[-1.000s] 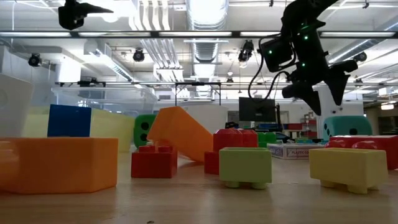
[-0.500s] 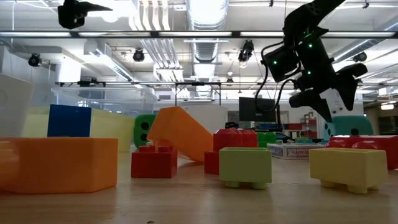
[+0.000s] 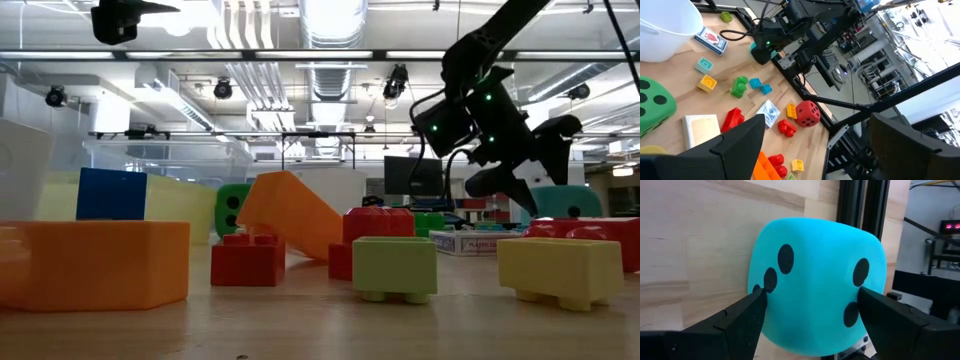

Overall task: Pick & Place Toys
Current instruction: Put the blue die into the yellow bin

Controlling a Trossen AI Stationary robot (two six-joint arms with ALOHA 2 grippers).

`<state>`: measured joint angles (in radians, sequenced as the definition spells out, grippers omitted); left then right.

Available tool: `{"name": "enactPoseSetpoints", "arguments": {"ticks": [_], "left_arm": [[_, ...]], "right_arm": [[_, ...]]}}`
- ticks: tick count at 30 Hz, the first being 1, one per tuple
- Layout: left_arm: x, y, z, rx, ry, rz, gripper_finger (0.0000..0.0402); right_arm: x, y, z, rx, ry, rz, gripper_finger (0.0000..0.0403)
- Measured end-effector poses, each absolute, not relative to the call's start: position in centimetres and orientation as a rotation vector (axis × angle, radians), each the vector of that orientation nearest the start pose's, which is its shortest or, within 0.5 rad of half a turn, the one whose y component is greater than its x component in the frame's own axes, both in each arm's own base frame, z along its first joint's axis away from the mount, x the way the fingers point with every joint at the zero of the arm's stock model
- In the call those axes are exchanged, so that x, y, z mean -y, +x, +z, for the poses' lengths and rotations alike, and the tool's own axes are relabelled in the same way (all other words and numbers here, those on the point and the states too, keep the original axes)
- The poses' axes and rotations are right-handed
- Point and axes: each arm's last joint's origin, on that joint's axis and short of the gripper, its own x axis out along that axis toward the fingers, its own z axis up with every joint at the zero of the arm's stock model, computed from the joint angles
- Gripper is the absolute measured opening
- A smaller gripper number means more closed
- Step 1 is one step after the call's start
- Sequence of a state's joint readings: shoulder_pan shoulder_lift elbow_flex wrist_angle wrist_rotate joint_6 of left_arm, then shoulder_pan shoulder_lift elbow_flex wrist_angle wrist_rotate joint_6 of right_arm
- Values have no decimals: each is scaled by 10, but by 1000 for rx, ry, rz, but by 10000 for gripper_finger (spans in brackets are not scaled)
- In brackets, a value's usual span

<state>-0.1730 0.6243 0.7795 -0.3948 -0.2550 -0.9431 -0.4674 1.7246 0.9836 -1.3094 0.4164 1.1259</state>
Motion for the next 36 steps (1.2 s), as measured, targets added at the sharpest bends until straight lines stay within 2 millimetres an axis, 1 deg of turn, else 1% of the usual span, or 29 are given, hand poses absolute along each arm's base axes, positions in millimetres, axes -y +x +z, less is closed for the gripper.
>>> {"name": "enactPoseSetpoints", "arguments": {"ticks": [5, 7, 9, 14, 15, 19, 21, 25, 27, 31, 34, 36], "left_arm": [[16, 131, 332, -180, -888, 180, 342], [16, 131, 332, -180, -888, 180, 342], [16, 131, 332, -182, -888, 178, 342], [16, 131, 332, -183, -889, 173, 342], [16, 131, 332, -184, -889, 173, 342], [16, 131, 332, -183, -889, 173, 342], [16, 131, 332, -183, -889, 174, 342], [16, 131, 332, -184, -889, 173, 342], [16, 131, 332, -183, -889, 173, 342], [16, 131, 332, -184, -889, 173, 342], [16, 131, 332, -184, -888, 174, 342], [16, 131, 332, -183, -889, 174, 342]], "right_arm": [[118, 208, 157, -1550, 671, -1620, 299], [118, 208, 156, -1546, 666, -1621, 286], [118, 208, 156, -1550, 661, -1620, 258], [117, 206, 154, -1581, 637, -1586, 162], [117, 206, 153, -1588, 634, -1579, 155], [116, 206, 153, -1645, 624, -1494, 155], [115, 206, 155, -1642, 628, -1476, 155], [113, 204, 167, -1576, 662, -1452, 154], [112, 203, 176, -1507, 691, -1431, 148], [108, 199, 198, -1362, 780, -1359, 144], [103, 192, 217, -1251, 846, -1309, 118], [100, 187, 230, -1168, 883, -1277, 114]]}}
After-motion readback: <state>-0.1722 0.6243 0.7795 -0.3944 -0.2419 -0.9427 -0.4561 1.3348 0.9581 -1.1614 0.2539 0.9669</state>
